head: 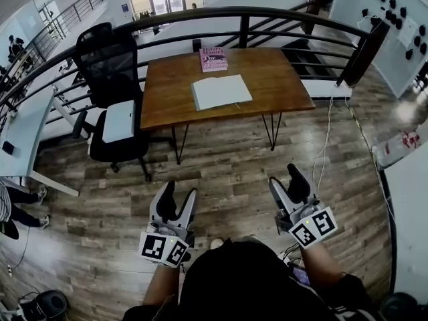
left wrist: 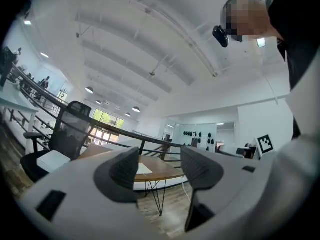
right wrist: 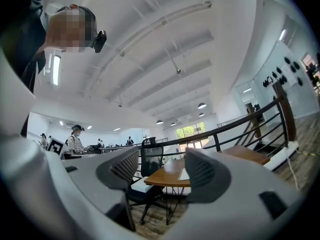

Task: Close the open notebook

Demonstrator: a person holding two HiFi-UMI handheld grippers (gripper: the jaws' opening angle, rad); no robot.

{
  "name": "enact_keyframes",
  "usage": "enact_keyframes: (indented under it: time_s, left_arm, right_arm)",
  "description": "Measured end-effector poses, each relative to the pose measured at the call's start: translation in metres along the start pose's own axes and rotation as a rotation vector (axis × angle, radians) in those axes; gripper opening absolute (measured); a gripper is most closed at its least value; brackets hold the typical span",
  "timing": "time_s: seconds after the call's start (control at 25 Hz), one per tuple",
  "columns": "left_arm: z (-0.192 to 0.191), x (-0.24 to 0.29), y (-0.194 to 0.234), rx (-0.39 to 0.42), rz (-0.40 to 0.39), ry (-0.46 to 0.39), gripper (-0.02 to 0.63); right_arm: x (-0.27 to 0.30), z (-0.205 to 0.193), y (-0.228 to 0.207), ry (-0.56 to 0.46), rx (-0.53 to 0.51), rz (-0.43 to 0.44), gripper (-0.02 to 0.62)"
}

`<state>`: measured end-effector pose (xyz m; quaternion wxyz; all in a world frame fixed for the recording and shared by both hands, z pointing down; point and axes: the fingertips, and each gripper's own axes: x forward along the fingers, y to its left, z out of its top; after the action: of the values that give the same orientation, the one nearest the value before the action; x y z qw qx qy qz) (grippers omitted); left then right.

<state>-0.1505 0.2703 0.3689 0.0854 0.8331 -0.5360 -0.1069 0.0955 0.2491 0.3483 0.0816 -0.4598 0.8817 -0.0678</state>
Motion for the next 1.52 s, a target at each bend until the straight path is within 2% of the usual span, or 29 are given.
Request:
enact_keyframes:
  time_s: [0.04,0.08,0.16,0.32,0.56,0.84,1.0,1.16,1.28,1.52]
  left_arm:
    - [0.001,0.000,0.002,0.013,0.006,-0.002,0.268]
    - [0.001,-0.001,0.005,0.023,0.016,-0.005,0.285]
    - [-0.001,-0.002,0.010,0.028,0.035,-0.005,0.298]
    - [-0.005,0.000,0.019,0.014,0.063,0.000,0.304]
    - [-0.009,0.022,0.027,0.018,0.098,-0.007,0.304]
    - [-0.010,0.073,0.028,0.031,0.138,-0.001,0.302]
    - [-0.011,0.106,0.022,0.047,0.143,0.007,0.302]
    - [-0.017,0.134,0.016,0.062,0.152,0.020,0.302]
    - [-0.023,0.155,0.009,0.067,0.163,0.026,0.302]
    - [-0.035,0.190,-0.010,0.059,0.160,0.045,0.302]
  right_arm:
    - [0.000,0.000,0.002,-0.003,-0.013,-0.010,0.301]
    - [0.001,0.000,0.003,-0.003,-0.025,-0.020,0.330]
    - [0.002,0.000,0.005,0.008,-0.039,-0.032,0.344]
    - [0.005,0.002,-0.001,0.019,-0.057,-0.054,0.344]
    - [0.019,0.000,-0.033,0.014,-0.044,-0.065,0.343]
    - [0.056,0.007,-0.087,0.007,-0.032,-0.024,0.333]
    - [0.069,0.014,-0.125,-0.012,-0.010,-0.029,0.325]
    - [0.076,0.015,-0.160,-0.014,0.024,-0.033,0.316]
    - [0.078,0.016,-0.184,-0.011,0.048,-0.022,0.284]
    - [0.076,0.016,-0.222,0.012,0.054,-0.013,0.262]
